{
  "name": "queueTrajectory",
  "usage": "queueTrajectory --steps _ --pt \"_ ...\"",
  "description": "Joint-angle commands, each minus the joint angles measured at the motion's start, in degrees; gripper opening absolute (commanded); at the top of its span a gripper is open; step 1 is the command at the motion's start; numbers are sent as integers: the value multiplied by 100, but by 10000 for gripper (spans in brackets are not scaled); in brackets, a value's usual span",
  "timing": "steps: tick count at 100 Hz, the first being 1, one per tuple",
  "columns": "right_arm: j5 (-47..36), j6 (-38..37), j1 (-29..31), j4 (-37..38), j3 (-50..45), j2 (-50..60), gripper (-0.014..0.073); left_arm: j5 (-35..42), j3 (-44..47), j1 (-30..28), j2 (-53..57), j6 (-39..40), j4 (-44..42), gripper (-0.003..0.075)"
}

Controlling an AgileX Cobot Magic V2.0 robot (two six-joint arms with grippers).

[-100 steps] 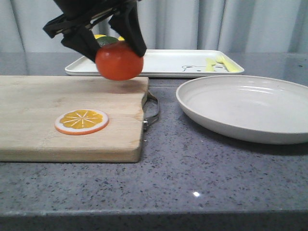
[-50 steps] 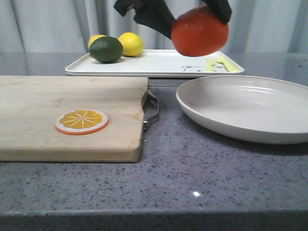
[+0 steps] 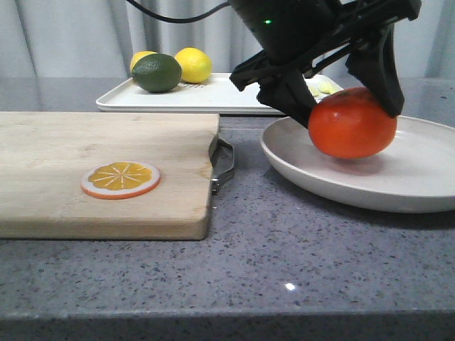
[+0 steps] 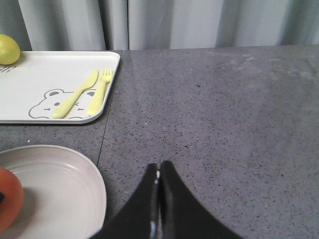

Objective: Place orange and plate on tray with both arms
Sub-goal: 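Lower the orange onto the plate and open the left gripper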

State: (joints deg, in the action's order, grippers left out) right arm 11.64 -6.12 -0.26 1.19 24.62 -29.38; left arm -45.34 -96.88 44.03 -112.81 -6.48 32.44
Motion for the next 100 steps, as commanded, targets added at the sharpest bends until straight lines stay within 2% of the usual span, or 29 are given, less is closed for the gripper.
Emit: queueTrajectory --steps 1,5,14,34,56,87,100 --pt "-468 19 36 71 198 -61 -57 269 -213 31 271 -127 156 340" --pt "-468 19 36 71 198 -61 -57 269 -213 31 270 -154 156 397" --pt "-468 19 36 71 198 -61 -57 269 -213 31 249 -154 156 470" --pt "-468 19 36 71 198 -61 -57 269 -213 19 225 -154 141 516" --pt "-468 19 36 71 198 -61 -57 224 -213 -58 225 -154 141 634" --pt "-468 19 36 71 198 -61 -57 -223 -613 -133 225 -154 111 640" --pt "-468 19 36 71 198 -61 -57 -405 -791 -152 301 -154 113 615"
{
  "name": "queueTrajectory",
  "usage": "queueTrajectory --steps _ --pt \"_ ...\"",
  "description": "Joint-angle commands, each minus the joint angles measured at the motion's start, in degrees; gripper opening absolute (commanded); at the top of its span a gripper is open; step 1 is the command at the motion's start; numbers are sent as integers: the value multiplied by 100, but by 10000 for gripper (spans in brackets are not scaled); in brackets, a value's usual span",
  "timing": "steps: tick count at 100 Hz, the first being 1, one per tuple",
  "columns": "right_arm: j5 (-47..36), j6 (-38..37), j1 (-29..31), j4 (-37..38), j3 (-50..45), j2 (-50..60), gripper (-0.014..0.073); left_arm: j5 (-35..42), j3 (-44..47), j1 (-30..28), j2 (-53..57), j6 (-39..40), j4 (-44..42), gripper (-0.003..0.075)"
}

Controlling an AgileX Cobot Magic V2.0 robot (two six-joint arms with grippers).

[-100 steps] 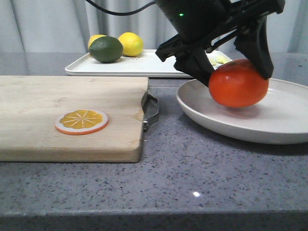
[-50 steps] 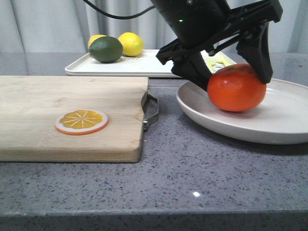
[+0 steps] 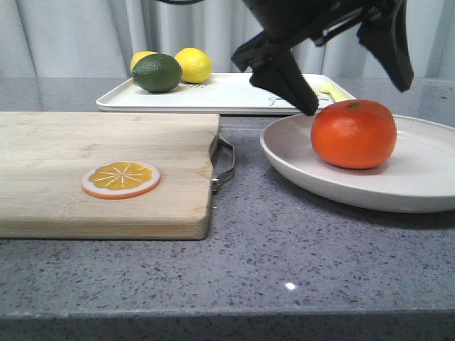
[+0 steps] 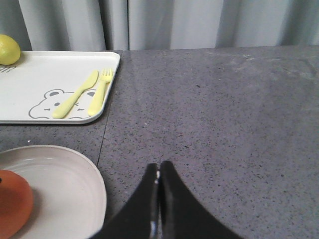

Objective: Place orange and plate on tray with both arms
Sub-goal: 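Lower the orange onto the plate and open the left gripper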

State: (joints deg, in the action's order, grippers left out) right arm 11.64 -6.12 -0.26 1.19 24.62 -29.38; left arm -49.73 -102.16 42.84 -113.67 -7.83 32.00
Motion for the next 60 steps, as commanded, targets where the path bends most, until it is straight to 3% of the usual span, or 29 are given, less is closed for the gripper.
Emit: queueTrajectory --steps 1,16,45,60 --pt "-468 19 36 71 198 -61 -57 33 -262 -33 390 -19 157 611" --pt "-468 19 36 71 198 -61 -57 -4 -249 -33 634 -19 132 475" --pt "-654 19 36 71 204 -61 -57 -95 -8 -33 1388 -57 -193 -6" --pt "-483 19 36 71 235 -61 -57 178 752 -33 2002 -149 -338 -20"
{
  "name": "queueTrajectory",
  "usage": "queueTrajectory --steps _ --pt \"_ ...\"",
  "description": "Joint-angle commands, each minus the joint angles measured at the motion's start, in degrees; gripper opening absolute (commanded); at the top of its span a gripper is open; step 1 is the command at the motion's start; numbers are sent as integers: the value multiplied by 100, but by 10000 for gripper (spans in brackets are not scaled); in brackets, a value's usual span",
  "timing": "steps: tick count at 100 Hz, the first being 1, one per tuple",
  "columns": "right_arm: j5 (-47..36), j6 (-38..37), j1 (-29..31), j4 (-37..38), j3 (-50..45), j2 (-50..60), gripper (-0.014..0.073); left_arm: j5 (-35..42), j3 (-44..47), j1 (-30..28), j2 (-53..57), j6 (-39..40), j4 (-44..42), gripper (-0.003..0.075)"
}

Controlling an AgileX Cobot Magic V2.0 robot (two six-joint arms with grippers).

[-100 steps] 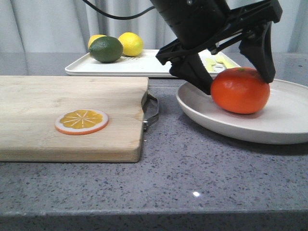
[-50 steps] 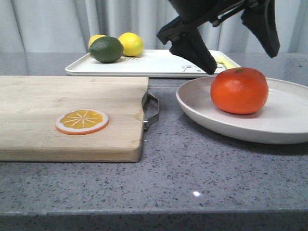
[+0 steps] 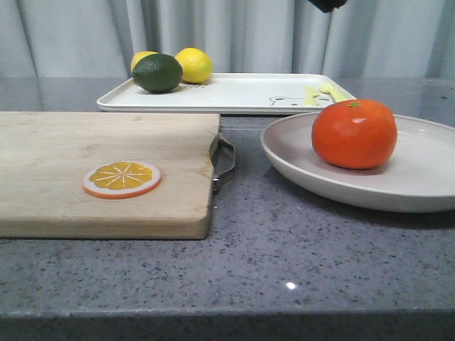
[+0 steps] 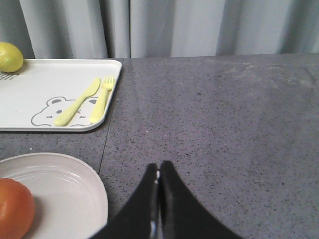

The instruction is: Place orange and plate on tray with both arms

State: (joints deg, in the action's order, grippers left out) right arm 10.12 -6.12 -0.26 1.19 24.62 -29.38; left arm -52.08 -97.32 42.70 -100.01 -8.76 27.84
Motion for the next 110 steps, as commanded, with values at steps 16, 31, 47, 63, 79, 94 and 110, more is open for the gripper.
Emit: queueTrajectory --steps 16,31,47,63,79,94,110 --pt "294 19 36 71 393 -61 -57 1325 1482 -19 1634 -69 63 -20" --pt "694 25 31 71 588 -100 -57 1900 2568 -19 2594 -79 4 -20" --pt "1213 247 26 71 933 -413 -55 2275 3380 -19 3550 -79 -111 -20" --pt "1600 379 26 66 1302 -842 4 2615 4064 -19 4424 -79 -250 -20" --pt "1889 379 24 34 1670 -1281 159 2789 4660 -19 5174 -79 -416 -20" --pt "2178 386 -110 8 1945 -1655 243 3010 5247 -19 5822 -79 -446 -20" --pt "2610 386 -446 8 2278 -2140 281 3173 5736 -19 6417 -79 -446 -20"
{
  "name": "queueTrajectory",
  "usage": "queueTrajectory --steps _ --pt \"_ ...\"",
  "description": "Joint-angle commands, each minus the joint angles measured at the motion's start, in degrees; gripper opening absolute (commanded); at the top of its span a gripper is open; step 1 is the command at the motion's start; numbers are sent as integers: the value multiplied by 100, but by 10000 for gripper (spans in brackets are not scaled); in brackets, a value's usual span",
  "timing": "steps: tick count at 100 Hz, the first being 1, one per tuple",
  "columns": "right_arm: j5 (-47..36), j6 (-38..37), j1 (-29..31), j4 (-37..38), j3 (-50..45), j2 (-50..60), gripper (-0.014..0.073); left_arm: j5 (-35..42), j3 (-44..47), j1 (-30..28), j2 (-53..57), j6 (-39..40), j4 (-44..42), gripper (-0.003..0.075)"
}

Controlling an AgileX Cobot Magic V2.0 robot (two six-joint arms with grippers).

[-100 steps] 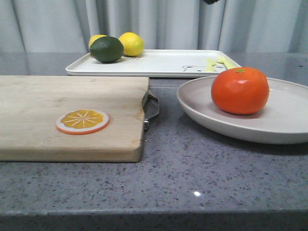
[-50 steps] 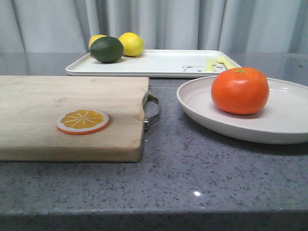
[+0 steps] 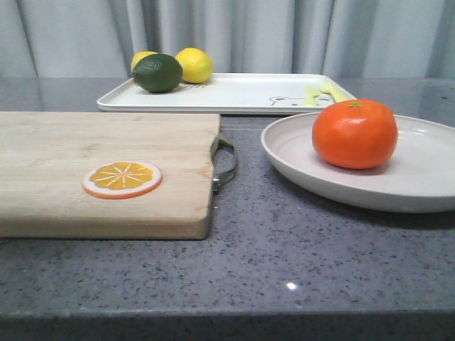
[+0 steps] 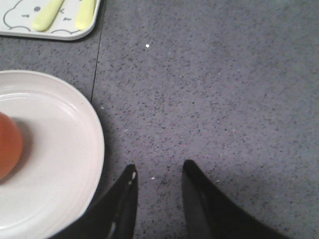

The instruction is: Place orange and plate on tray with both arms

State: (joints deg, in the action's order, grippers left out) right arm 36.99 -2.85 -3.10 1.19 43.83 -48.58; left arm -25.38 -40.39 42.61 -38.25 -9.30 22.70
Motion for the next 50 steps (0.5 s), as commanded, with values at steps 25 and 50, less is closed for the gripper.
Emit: queueTrajectory --steps 25,50 --pt "383 54 -502 -56 860 -1219 440 560 307 -10 578 -25 68 -20" --pt "992 54 -502 -432 1393 -2170 436 617 307 -10 578 -25 68 -20"
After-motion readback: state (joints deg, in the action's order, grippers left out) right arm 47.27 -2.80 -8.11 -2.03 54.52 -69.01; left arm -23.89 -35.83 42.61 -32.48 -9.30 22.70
